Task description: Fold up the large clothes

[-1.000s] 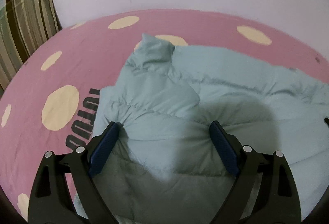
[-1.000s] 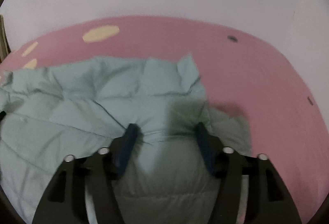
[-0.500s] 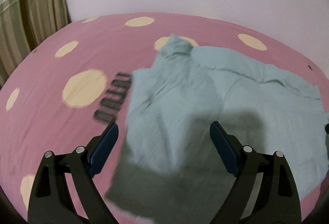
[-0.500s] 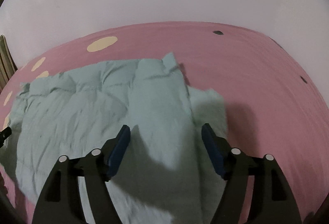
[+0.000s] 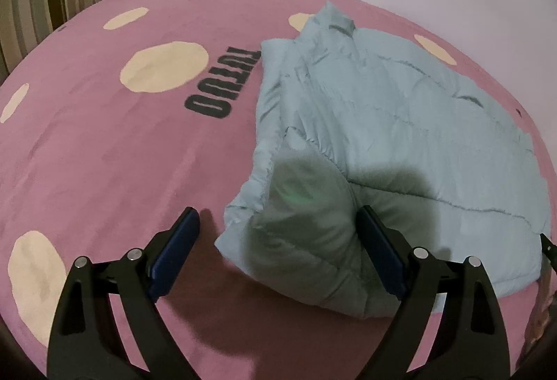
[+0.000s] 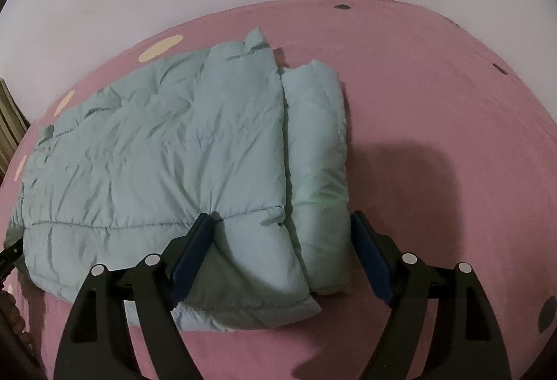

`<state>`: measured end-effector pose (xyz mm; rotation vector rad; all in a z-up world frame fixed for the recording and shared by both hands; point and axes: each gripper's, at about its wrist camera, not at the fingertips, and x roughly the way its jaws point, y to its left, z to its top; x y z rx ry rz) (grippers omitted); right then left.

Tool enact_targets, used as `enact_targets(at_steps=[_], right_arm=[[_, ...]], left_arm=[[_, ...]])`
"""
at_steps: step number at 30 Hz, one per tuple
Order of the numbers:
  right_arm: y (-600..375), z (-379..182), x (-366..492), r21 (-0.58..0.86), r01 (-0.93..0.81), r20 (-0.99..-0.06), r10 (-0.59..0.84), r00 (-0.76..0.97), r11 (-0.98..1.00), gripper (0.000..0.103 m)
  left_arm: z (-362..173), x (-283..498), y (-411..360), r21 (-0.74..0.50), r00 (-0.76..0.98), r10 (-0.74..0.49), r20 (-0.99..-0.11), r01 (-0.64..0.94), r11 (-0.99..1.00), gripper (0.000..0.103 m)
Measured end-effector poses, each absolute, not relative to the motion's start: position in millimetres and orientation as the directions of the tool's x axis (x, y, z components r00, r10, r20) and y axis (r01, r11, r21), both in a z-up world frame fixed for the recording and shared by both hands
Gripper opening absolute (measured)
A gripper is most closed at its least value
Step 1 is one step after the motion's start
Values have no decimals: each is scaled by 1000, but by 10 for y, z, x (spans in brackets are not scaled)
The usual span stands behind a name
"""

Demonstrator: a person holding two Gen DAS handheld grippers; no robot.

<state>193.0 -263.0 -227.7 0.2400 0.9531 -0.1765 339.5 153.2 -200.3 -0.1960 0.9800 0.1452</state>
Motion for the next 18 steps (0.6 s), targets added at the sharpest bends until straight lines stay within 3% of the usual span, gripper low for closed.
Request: enact_targets(at_steps=[2, 5, 7, 10, 13, 18], right_arm=[[-2632, -2310, 1928, 138, 260, -824, -35, 565, 956, 79], [-2657, -2360, 1907, 176, 283, -827, -14, 561, 943, 76], [-2633, -2357, 1897, 185, 279, -825, -5, 565, 942, 58], [-2541, -2316, 1894, 203, 251, -820, 24, 571, 947, 39], [-2516, -2280, 1881, 218, 244, -813, 37, 582, 945, 27], [-2520, -2179, 1740, 254, 236, -790, 60, 610, 938, 18]], left_arm=[[-2027, 3386, 1543, -117, 549, 21, -835, -215, 970, 91], [-2039, 3380, 1525, -127, 551, 8, -834, -206, 970, 80], [-2026, 3372, 1481, -136, 557, -13, -831, -180, 974, 61], [-2016, 3378, 1419, -150, 558, -43, -829, -149, 977, 39], [-1991, 3368, 1396, -180, 560, -73, -825, -138, 974, 25], [-1884, 3281, 1376, -187, 578, -73, -813, -141, 972, 16]])
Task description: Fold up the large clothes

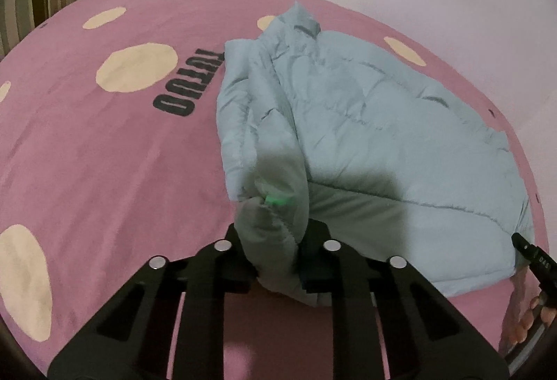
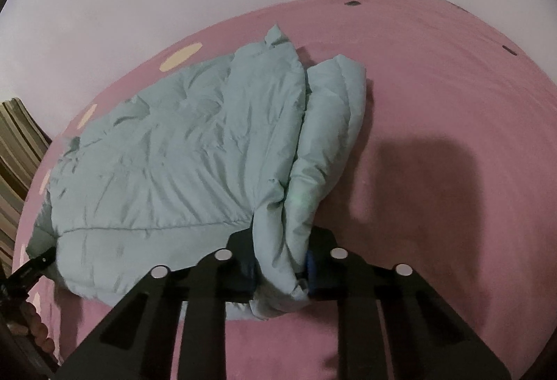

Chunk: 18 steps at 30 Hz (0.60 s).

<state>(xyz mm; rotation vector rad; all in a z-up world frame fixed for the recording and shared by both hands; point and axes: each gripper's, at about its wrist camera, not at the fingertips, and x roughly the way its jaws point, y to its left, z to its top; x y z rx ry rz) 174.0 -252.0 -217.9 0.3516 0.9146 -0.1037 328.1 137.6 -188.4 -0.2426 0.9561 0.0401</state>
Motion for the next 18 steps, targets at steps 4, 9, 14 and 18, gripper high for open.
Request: enact_targets(at_steps=[4, 9, 14, 18], right_arm=[[-2535, -2084, 1565, 276, 226, -778, 79, 624, 934, 17], [-2580, -1962, 1119, 319, 210, -768, 122, 628, 924, 16], [-2557, -1896, 952, 326, 204, -773, 137, 619, 923, 16], [-2552, -1902, 907, 339, 213, -776, 145, 614, 916, 16]], left_arm=[[-1758, 3046, 1399, -192, 589, -77, -804, -136, 972, 14], [-1615, 2573, 1422, -190, 585, -86, -806, -118, 975, 14], [-1550, 1994, 1458, -196, 569, -93, -817, -123, 973, 14], [-1560, 1581, 1469, -197, 560, -91, -823, -132, 971, 14]])
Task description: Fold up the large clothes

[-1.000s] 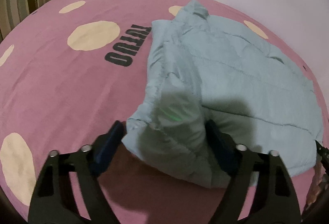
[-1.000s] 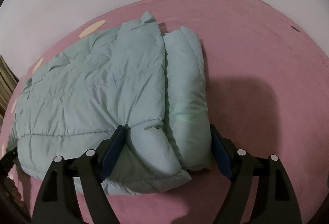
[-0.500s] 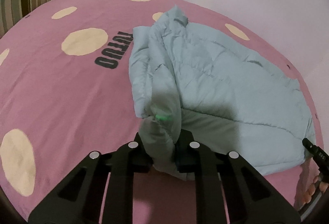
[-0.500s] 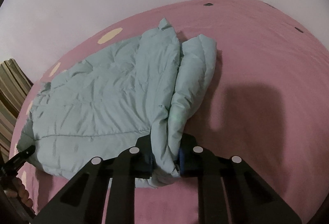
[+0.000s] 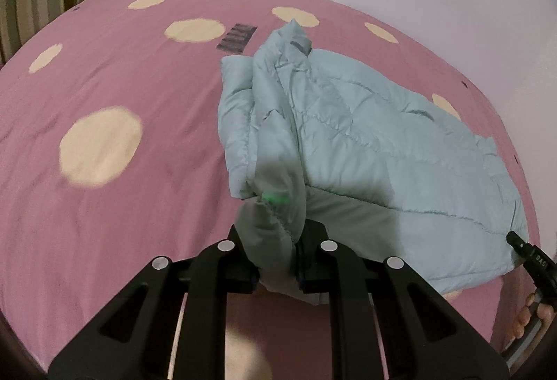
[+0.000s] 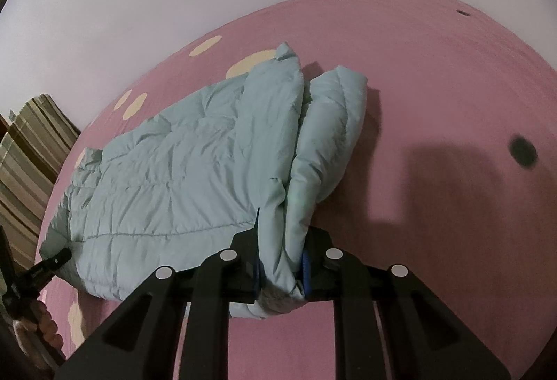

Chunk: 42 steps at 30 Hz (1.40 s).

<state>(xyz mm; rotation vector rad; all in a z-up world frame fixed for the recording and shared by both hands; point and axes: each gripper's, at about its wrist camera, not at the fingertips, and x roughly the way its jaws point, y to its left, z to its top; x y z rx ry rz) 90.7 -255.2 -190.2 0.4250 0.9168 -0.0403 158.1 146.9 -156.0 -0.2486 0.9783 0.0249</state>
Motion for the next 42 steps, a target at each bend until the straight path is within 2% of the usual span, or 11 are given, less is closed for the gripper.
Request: enact_targets(at_steps=[9, 18, 26, 29, 35, 37, 42], right_arm=[[-2524, -1848, 863, 341, 204, -780, 155, 606, 918, 16], [-2506, -1936, 909, 331, 207, -784, 147, 603, 921, 17], [-2502, -1989, 891, 333, 208, -784, 147, 603, 920, 22], [-2545, -2001, 867, 345, 213, -781, 154, 605, 914, 25], [-2647, -2020, 803, 382, 240, -773, 166, 612, 892, 41], [-2683, -2024, 772, 389, 248, -773, 168, 612, 887, 43], [-2739, -1989, 706, 397, 260, -769, 164, 618, 880, 47]], left_arm=[[-1603, 966, 1498, -192, 553, -84, -829, -139, 971, 15], [-1668, 875, 1469, -170, 559, -64, -826, -139, 976, 15], [-1707, 867, 1460, -165, 559, -56, -827, -145, 976, 17], [-1712, 860, 1468, -160, 559, -50, -828, -149, 976, 21], [-1696, 813, 1533, -166, 556, -42, -830, -174, 971, 35], [-1690, 788, 1579, -157, 555, -27, -831, -188, 970, 48], [-1681, 706, 1730, -174, 555, -28, -831, -212, 962, 61]])
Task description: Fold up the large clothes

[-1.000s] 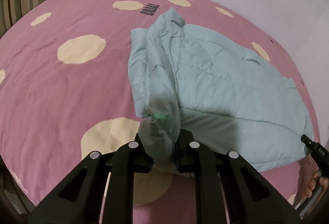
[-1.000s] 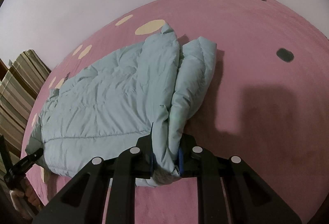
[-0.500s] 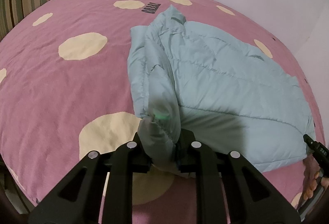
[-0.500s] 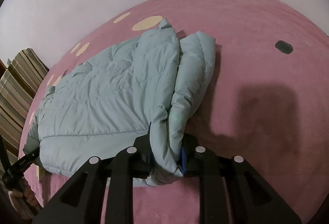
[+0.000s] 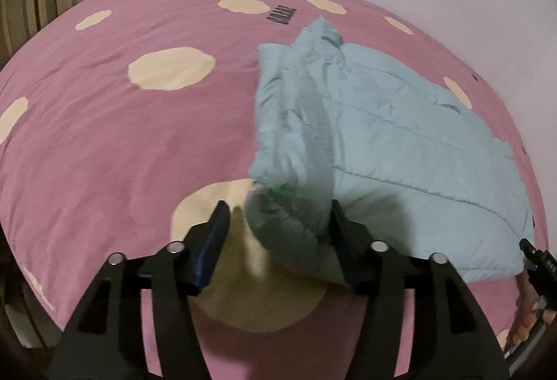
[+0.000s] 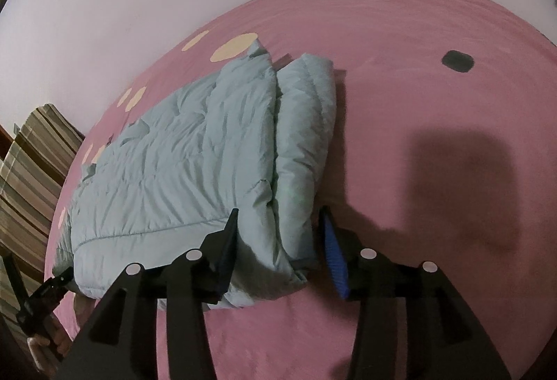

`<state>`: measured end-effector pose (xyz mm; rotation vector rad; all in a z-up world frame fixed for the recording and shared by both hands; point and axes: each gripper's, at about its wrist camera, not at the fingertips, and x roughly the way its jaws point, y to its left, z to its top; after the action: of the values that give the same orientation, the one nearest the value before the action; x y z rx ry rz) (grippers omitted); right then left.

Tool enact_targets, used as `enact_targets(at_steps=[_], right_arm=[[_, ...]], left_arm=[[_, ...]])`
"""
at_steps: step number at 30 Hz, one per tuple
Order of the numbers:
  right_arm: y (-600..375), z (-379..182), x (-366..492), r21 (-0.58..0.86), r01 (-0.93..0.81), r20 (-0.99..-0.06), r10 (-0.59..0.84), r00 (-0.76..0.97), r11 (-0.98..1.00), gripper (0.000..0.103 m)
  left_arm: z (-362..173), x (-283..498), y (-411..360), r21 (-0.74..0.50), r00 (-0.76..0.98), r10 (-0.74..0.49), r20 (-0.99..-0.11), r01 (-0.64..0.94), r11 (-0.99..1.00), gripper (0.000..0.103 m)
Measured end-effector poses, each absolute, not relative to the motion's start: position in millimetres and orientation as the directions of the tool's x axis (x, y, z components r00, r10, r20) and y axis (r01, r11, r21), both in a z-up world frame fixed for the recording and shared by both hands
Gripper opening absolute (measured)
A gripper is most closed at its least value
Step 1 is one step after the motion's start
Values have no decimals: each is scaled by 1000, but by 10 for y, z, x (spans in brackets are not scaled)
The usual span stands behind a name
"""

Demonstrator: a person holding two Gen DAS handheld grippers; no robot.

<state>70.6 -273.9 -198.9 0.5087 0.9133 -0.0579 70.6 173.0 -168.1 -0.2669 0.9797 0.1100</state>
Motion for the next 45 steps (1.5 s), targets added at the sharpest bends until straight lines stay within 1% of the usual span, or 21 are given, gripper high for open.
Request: enact_targets(at_steps=[2, 4, 10, 14, 18, 21, 24, 27, 31, 33, 34, 39, 45], right_arm=[[-2779, -1982, 678, 400, 263, -767, 163, 621, 878, 47], [-2809, -1968, 651, 401, 269, -766, 160, 623, 876, 47], [-2896, -1868, 594, 392, 287, -764, 135, 631, 874, 47], [-2959, -1761, 538, 369, 318, -765, 91, 638, 873, 47], [-3073, -1625, 475, 301, 377, -769, -11, 639, 876, 47], [-3076, -1508, 477, 281, 380, -766, -33, 642, 881, 47], [-2877, -1372, 541, 251, 334, -750, -36, 660, 908, 46], [-2538, -1275, 690, 246, 253, -740, 12, 672, 936, 45], [-1929, -1277, 963, 237, 113, -752, 108, 650, 965, 41], [-1626, -1289, 1096, 207, 53, -756, 125, 643, 977, 40], [-1493, -1293, 1162, 191, 27, -758, 130, 639, 981, 38], [-1066, -1312, 1452, 169, -31, -774, 152, 615, 985, 36], [-866, -1358, 1619, 139, -33, -788, 131, 602, 990, 36]], left_arm=[[-1664, 657, 1786, -179, 557, -29, -830, -217, 960, 63], [-1648, 611, 1839, -181, 557, -28, -830, -223, 958, 67], [-1622, 476, 1994, -190, 544, -29, -838, -242, 952, 69], [-1581, 387, 2087, -147, 539, 18, -842, -262, 954, 69], [-1507, 312, 2206, -81, 545, 94, -833, -289, 954, 69], [-1448, 282, 2323, -63, 552, 130, -824, -317, 946, 69], [-1394, 282, 2410, -69, 554, 136, -821, -334, 940, 69], [-1339, 307, 2433, -91, 566, 126, -815, -340, 936, 70], [-1291, 374, 2386, -98, 575, 114, -810, -324, 941, 70], [-1277, 408, 2369, -108, 578, 102, -810, -318, 942, 70], [-1267, 420, 2360, -112, 581, 98, -808, -315, 942, 70], [-1236, 472, 2315, -107, 581, 89, -809, -295, 949, 70], [-1191, 554, 2336, -103, 586, 95, -805, -295, 950, 71]])
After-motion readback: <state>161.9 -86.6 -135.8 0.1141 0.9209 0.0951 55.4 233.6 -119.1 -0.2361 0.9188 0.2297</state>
